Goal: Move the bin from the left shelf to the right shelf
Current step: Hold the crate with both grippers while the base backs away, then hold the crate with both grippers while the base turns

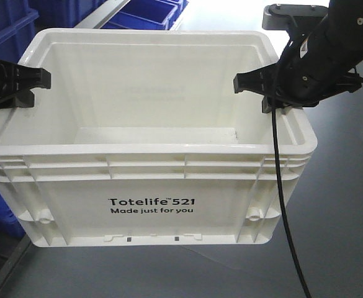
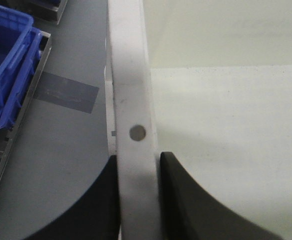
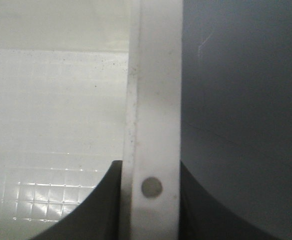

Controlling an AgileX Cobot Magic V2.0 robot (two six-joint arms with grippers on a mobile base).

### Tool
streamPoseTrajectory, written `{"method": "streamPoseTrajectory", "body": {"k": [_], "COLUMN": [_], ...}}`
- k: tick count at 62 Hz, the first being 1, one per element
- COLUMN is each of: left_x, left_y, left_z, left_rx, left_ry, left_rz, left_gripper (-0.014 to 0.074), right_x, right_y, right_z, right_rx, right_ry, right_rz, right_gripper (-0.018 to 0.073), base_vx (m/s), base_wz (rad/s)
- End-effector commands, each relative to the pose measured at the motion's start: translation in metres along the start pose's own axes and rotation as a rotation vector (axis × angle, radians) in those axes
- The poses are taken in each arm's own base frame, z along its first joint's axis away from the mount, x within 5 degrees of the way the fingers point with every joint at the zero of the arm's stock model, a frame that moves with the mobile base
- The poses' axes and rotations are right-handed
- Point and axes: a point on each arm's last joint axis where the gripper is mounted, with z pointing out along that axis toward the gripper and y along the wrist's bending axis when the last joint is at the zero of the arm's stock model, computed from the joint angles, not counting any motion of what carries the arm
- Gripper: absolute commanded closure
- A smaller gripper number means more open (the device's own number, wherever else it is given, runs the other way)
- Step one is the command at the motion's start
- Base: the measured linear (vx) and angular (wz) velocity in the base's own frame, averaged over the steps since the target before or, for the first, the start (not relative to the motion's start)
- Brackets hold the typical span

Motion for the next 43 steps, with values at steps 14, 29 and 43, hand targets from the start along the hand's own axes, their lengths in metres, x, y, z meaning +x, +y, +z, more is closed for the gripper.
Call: {"method": "streamPoseTrajectory", "body": {"k": [14, 29, 43], "left_x": [-0.0147, -0.0147, -0.0147], "left_y": [-0.0010, -0.0010, -0.0010], "left_z": [-0.0280, -0.0280, -0.0280], "left_rx": [0.012, 0.012, 0.012], "left_ry": [-0.176, -0.176, -0.176], "left_rz": [0.030, 0.030, 0.030], "left_gripper": [0.0602, 0.0602, 0.0602], "right_x": [-0.0143, -0.0143, -0.0143], "right_y": [-0.0075, -0.0075, -0.0075], "right_z": [-0.0345, -0.0345, -0.0345], "right_rx": [0.004, 0.004, 0.004], "right_ry": [-0.194, -0.194, -0.194], "right_rz": [-0.018, -0.018, -0.018], "right_gripper": [0.0538, 0.0538, 0.0538], "base_vx": [0.12, 0.12, 0.12], "base_wz": [-0.45, -0.45, -0.38]}}
